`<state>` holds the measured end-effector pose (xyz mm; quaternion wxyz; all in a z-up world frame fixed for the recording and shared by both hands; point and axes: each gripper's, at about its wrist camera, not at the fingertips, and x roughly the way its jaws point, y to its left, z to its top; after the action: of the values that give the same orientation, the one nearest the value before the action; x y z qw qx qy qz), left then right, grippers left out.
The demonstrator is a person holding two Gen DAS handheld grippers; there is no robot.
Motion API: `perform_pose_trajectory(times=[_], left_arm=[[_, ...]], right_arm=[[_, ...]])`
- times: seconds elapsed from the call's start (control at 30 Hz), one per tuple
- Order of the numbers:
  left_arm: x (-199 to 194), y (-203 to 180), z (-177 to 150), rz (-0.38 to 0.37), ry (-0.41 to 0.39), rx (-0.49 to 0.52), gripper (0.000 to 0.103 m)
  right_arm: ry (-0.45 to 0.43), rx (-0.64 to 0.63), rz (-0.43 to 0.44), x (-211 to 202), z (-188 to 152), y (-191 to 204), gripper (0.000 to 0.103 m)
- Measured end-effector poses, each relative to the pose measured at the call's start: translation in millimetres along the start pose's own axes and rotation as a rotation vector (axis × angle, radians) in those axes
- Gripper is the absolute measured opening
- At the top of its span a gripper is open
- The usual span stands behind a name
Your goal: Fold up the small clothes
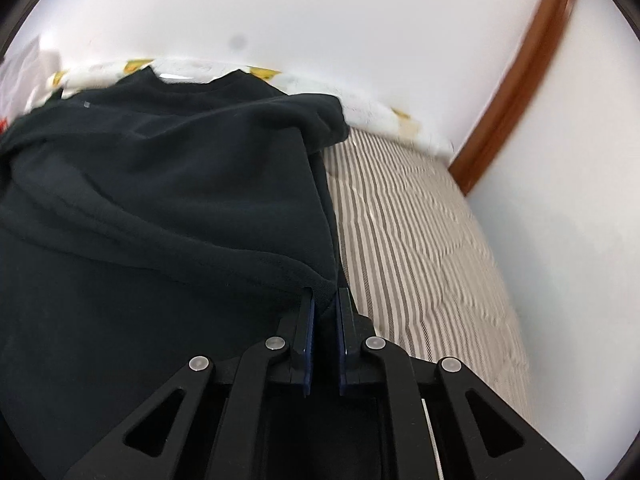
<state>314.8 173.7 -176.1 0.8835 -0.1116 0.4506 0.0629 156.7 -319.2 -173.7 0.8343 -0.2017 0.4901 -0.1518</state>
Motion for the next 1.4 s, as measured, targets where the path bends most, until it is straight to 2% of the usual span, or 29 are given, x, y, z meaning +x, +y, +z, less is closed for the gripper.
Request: perform_pose_trajectory(times=[0.07, 0.2, 0.37, 0.47, 0.57, 0.63, 0.73, 0.83, 1.03, 1.2, 1.4], left_arm=[[-2, -1, 2, -0.016, -0.007, -0.005, 0.062], [-3, -8, 6, -0.008, -0.017, 0.018, 0.062], [-5, -17, 11, -0.017, -0.027, 0.031, 0.062], [-9, -18, 9, -0.012, -0.02, 0.037, 0.062], [-18, -14, -1, -0.012, -0.01, 0.048, 0.062], [-24, -11, -9, 0.0, -0.006, 0.06, 0.062], [-35, -2, -27, 0.017, 0.004, 0.061, 0.063], [-47, 5, -46, 0.018, 0.015, 0.051, 0.063], [-80, 19, -95, 0.018, 0.013, 0.043, 0.069], [-100, 27, -133, -0.002, 0.036, 0.035, 0.069], [-120, 28, -172, -0.023, 0.039, 0.036, 0.069]], right_arm=[[-0.001, -0.009, -0.01, -7, 0, -2, 0.014], [-0.03, 0.02, 0.028, -21, 1, -6, 0.023], [-0.07, 0.116, 0.098, -26, 5, -11, 0.043], [-0.069, 0.166, 0.123, -7, 5, -10, 0.044], [0.034, 0.175, 0.046, 27, -2, -11, 0.044], [0.033, 0.235, 0.087, 26, -8, -22, 0.044], [0.055, 0.262, 0.071, 10, -15, -33, 0.045], [0.049, 0.241, 0.048, -18, -34, -39, 0.048], [0.079, 0.247, 0.082, -55, -83, -52, 0.066], [0.117, 0.285, 0.155, -80, -135, -55, 0.067], [0.117, 0.296, 0.228, -103, -172, -51, 0.067]])
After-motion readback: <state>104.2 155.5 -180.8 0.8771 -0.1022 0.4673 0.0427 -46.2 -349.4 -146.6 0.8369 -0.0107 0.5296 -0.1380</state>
